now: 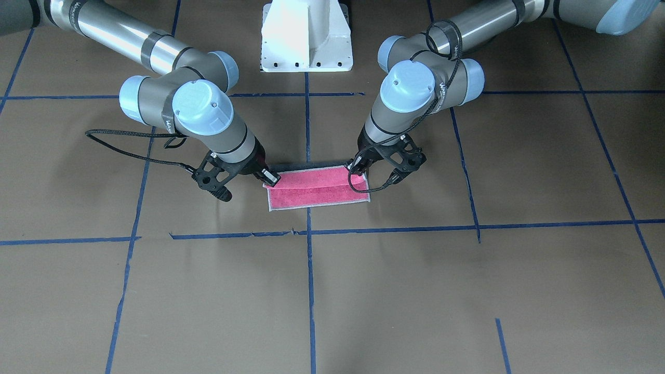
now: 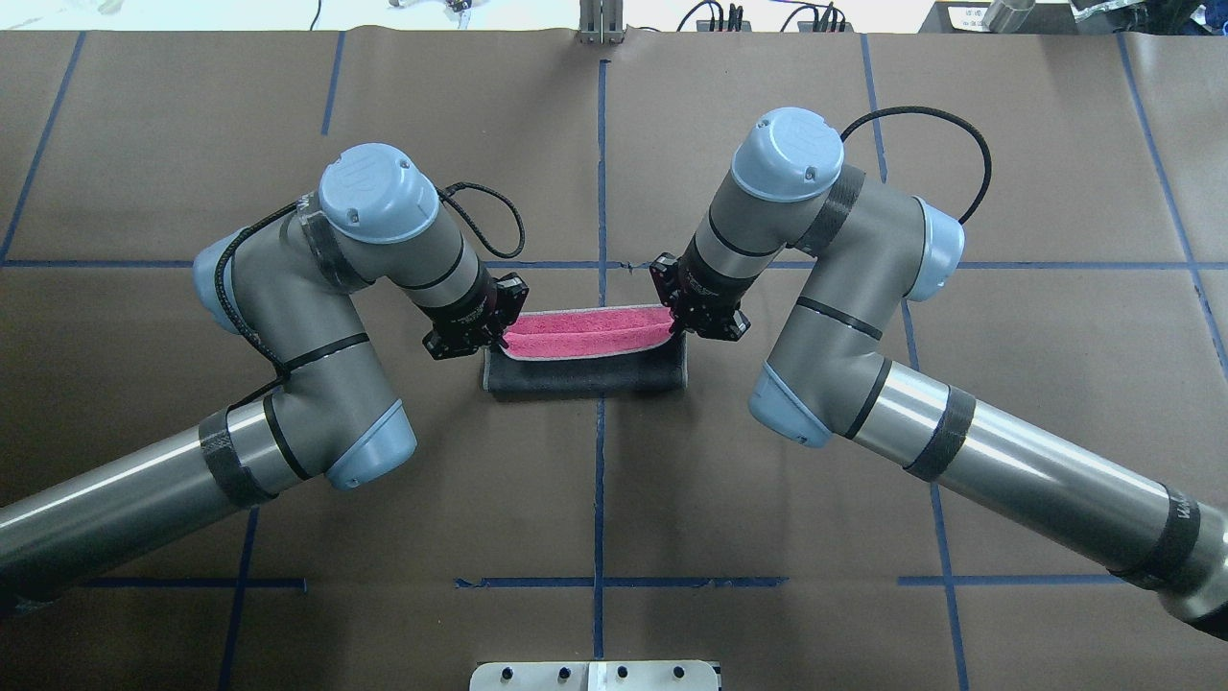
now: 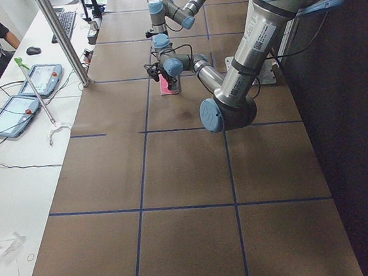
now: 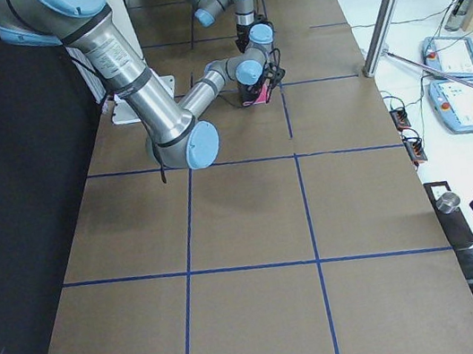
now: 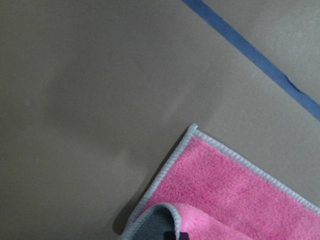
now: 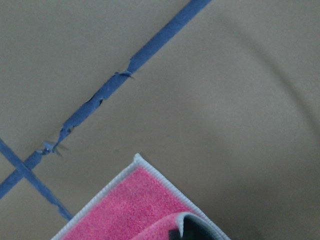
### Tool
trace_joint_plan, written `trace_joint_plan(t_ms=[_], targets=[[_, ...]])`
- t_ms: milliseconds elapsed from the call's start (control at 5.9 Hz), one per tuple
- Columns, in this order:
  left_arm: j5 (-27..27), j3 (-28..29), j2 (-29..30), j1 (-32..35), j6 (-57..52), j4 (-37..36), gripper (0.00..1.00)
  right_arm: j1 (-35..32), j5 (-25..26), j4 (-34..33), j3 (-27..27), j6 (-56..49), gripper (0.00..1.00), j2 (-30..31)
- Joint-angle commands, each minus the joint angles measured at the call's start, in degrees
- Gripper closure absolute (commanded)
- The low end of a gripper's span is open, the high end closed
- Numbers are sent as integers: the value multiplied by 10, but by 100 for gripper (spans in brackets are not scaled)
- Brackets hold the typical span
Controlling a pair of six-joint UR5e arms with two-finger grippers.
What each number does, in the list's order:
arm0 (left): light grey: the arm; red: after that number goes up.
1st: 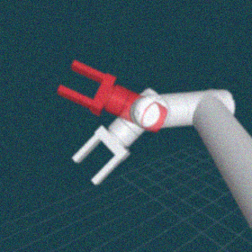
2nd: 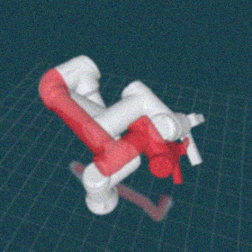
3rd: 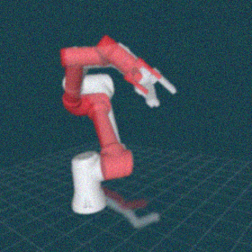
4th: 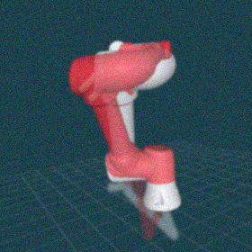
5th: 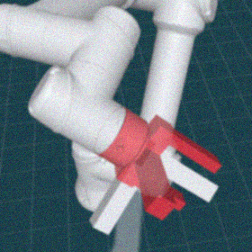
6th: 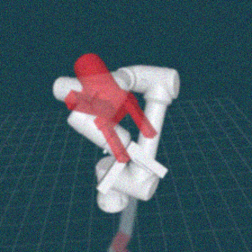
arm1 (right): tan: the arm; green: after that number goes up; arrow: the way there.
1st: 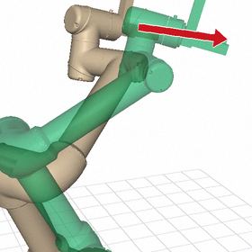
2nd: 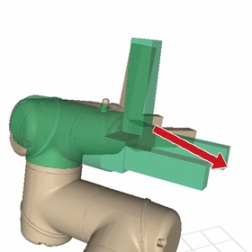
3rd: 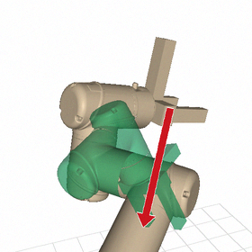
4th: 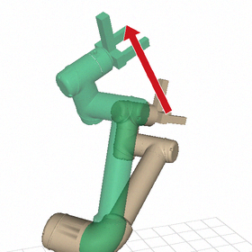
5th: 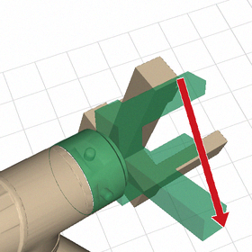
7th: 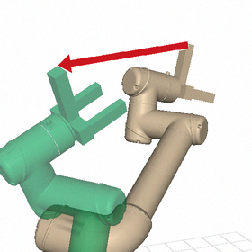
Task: Fold towel twice with both arms
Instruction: 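Lift the nearer edge with both grippers and fold it over the farther edge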
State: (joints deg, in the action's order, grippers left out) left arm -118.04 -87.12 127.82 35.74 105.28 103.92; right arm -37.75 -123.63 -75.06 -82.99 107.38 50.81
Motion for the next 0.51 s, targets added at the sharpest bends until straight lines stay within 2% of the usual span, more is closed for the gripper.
trace_joint_plan(t_ms=[0,169,339], targets=[[0,1,0,1,-2,6,95,-1,-1,2,2,-3,100,-1],[0,1,-3,2,-2,24,74,-2,0,31,3,-8,85,3],[3,2,-5,4,-5,43,22,-7,3,63,26,-16,51,5]])
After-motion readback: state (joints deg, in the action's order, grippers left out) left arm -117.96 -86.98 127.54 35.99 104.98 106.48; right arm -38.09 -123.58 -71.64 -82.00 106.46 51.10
